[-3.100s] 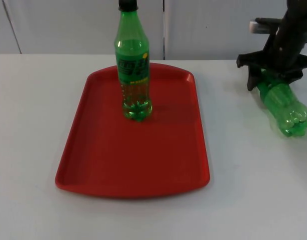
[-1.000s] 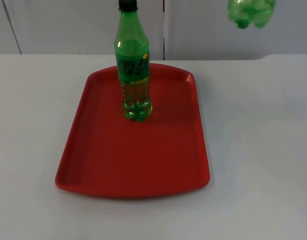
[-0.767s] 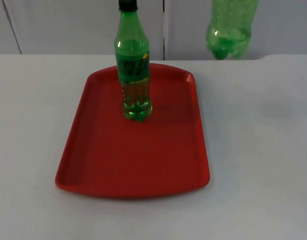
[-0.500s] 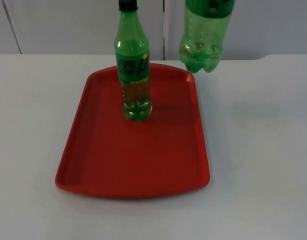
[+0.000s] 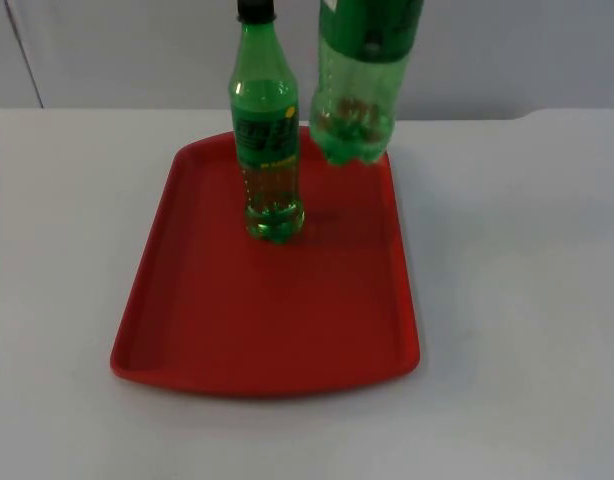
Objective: Place the bottle upright on the tray.
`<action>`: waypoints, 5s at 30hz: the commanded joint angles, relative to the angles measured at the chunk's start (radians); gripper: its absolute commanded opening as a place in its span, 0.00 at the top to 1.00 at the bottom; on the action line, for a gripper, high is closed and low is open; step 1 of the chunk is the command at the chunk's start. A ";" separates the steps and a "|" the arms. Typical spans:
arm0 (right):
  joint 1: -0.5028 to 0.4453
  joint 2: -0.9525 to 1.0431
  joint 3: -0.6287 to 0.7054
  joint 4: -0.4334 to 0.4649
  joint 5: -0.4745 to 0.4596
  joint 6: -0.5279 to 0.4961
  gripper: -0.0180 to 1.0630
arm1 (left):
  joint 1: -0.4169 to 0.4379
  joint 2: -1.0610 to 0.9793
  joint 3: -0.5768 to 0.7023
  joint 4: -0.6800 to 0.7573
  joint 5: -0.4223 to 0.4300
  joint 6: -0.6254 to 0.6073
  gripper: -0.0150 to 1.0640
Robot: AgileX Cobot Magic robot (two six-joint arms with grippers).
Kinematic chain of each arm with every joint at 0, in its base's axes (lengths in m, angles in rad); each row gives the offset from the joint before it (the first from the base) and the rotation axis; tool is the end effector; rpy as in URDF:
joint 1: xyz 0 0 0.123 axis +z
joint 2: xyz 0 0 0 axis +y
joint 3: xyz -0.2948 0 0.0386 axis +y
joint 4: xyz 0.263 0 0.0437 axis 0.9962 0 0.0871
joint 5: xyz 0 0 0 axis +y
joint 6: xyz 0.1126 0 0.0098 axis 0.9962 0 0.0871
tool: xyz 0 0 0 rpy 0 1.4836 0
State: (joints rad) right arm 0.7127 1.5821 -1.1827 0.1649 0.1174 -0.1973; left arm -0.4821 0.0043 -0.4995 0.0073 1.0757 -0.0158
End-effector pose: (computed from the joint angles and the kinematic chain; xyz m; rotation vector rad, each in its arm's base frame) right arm 0.3043 0.2658 0.3084 -0.7508 1.8837 0.4527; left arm 0.0141 -0.0066 0.2727 0.4796 2.0214 -0.2974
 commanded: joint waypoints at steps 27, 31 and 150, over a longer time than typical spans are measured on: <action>0.108 0.352 0.004 -0.006 -0.318 0.058 0.98 | -0.005 -0.004 0.005 -0.001 -0.002 0.004 0.13; 0.136 0.394 0.004 -0.006 -0.370 0.063 0.98 | -0.005 -0.004 0.005 -0.001 -0.002 0.004 0.13; 0.147 0.157 0.004 0.000 0.301 0.130 0.09 | -0.005 -0.004 0.005 -0.001 -0.002 0.004 0.13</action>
State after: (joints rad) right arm 0.8546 1.7623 -1.1805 0.1671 0.3851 -0.0716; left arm -0.4821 0.0043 -0.4995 0.0073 1.0757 -0.0158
